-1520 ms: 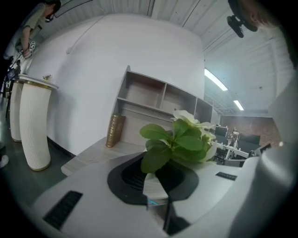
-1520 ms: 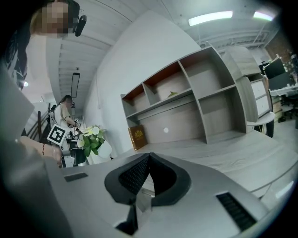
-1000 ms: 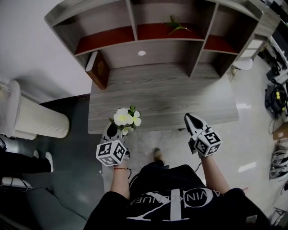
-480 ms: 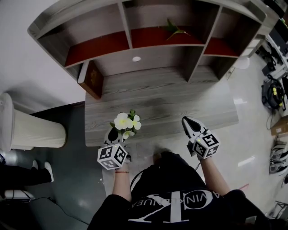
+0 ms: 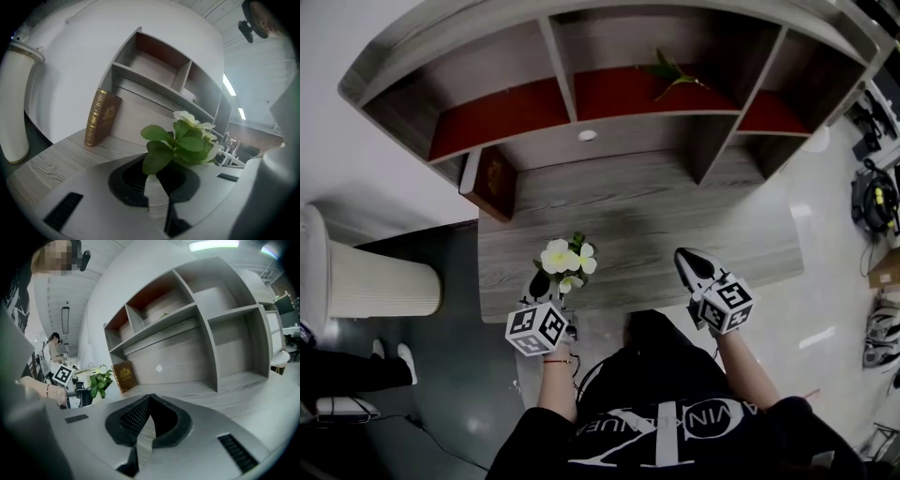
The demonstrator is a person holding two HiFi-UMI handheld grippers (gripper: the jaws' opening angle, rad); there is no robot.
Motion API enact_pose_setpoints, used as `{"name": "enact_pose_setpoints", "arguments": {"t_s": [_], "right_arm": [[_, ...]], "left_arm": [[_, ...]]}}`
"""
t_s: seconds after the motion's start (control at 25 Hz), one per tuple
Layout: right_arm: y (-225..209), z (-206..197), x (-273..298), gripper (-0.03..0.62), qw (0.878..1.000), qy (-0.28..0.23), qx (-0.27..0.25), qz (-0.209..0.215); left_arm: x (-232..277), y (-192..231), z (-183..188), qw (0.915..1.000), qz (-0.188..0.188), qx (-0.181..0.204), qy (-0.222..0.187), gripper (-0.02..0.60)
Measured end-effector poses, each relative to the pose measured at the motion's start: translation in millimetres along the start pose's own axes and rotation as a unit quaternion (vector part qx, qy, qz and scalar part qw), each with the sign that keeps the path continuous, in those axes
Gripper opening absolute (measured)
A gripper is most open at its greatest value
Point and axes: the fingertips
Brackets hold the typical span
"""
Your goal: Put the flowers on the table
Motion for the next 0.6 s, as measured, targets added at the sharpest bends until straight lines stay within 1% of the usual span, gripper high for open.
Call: {"name": "enact_pose_setpoints", "arguments": {"t_s": [0.2, 0.48, 0.6], "right_arm": [[-9, 13, 21, 0.011, 1.0, 0.012, -0.014, 0.001], [-17, 17, 38, 0.011, 1.0, 0.02, 0.0, 0.017], [-20, 14, 46, 0.011, 0.999, 0.033, -0.002, 0.018]], "left_arm": [[25, 6, 3, 0.9998, -0.004, -0.019, 0.011, 0.044], [57, 13, 1, 0.9987, -0.007, -0.045, 0.023, 0.043], [71, 17, -3, 0.9979, -0.008, -0.058, 0.028, 0.043]]}}
Point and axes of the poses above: the fingertips, and each gripper's own axes: x forward along the fingers, y to its left, z out of its top, and after that the axes turned 15 degrees about y, right-handed
